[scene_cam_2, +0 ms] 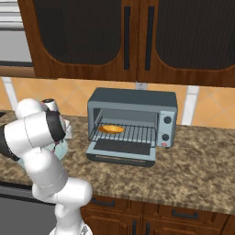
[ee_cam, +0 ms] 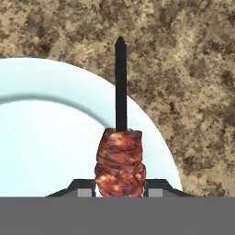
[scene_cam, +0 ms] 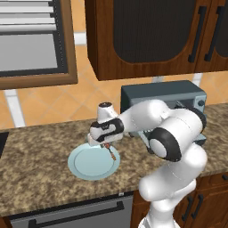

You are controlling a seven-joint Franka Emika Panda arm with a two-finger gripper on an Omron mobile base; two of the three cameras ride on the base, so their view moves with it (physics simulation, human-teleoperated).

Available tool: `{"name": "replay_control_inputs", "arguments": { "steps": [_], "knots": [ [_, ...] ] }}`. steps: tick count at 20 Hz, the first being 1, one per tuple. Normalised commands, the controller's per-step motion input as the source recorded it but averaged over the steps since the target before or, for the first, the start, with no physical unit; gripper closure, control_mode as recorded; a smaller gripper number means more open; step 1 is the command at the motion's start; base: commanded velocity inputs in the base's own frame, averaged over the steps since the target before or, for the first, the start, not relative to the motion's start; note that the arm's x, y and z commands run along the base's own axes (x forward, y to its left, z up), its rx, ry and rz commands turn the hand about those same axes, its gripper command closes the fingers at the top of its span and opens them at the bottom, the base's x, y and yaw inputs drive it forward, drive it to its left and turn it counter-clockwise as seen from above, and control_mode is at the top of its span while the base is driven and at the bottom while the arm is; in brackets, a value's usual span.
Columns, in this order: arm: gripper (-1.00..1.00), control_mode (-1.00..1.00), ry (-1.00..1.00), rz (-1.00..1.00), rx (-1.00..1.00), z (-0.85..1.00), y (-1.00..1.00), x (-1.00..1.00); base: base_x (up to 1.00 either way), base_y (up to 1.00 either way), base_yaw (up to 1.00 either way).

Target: Pick up the kebab skewer and baguette bread, and place them inside the toaster oven. Close the toaster oven door and start by setting the timer.

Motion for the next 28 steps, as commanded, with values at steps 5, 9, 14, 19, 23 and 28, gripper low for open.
{"name": "replay_control_inputs", "arguments": {
  "steps": [5, 9, 14, 19, 23, 28],
  "knots": [
    [1.00, -1.00, 0.00, -0.17, 0.01, 0.83, -0.55, -0.49, 0.00, 0.00, 0.00],
    [1.00, -1.00, 0.00, -0.30, 0.06, 0.52, -0.77, -0.76, 0.00, 0.00, 0.00],
    [1.00, -1.00, 0.00, -0.36, 0.10, 0.49, -0.69, -0.76, 0.00, 0.00, 0.00],
    [1.00, -1.00, 0.00, -0.40, 0.12, 0.49, -0.68, -0.55, 0.00, 0.00, 0.00],
    [1.00, -1.00, 0.00, -0.48, 0.12, 0.45, -0.92, -0.21, 0.00, 0.00, 0.00],
    [1.00, -1.00, 0.00, -0.54, 0.11, 0.34, -0.98, -0.06, 0.00, 0.00, 0.00]
  ]
}}
